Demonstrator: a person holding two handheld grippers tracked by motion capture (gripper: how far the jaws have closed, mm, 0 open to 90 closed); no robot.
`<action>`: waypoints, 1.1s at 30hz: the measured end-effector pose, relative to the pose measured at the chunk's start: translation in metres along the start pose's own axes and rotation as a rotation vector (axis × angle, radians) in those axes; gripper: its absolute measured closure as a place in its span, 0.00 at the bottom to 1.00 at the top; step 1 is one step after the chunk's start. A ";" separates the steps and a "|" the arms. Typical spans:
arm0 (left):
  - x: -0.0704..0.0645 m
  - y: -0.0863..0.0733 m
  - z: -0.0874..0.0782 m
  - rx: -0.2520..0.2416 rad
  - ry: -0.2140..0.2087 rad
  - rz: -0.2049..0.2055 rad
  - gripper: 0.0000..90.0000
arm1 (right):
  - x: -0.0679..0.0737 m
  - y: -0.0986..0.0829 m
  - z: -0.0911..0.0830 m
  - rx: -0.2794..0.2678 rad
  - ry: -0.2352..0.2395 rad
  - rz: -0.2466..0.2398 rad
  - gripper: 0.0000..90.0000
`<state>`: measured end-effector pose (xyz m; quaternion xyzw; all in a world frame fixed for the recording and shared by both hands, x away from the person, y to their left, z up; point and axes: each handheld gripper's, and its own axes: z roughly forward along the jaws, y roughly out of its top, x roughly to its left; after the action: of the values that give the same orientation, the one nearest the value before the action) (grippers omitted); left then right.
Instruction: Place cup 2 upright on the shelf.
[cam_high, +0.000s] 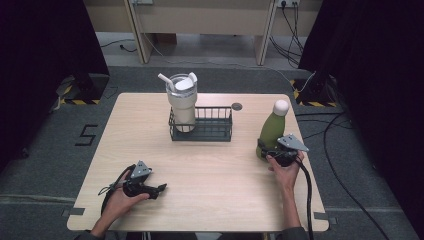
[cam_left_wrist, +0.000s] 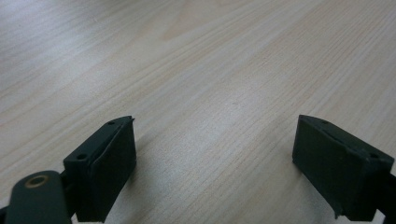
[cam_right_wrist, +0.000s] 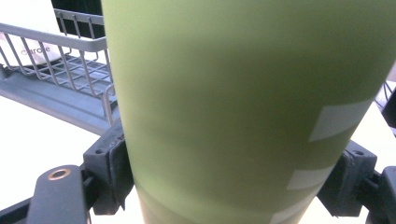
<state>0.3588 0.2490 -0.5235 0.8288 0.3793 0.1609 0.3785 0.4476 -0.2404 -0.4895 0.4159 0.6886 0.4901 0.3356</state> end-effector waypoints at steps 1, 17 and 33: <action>0.000 0.000 0.000 0.000 0.000 0.000 0.14 | 0.001 0.000 0.000 0.001 -0.001 -0.003 0.23; 0.000 0.000 0.000 0.000 0.000 0.000 0.14 | 0.005 0.018 -0.009 0.010 -0.012 -0.027 0.23; 0.000 0.000 0.000 0.000 0.000 0.001 0.14 | 0.020 0.048 -0.003 0.000 0.012 -0.041 0.23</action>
<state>0.3589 0.2491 -0.5235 0.8290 0.3791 0.1610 0.3785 0.4484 -0.2155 -0.4442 0.3985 0.6990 0.4857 0.3416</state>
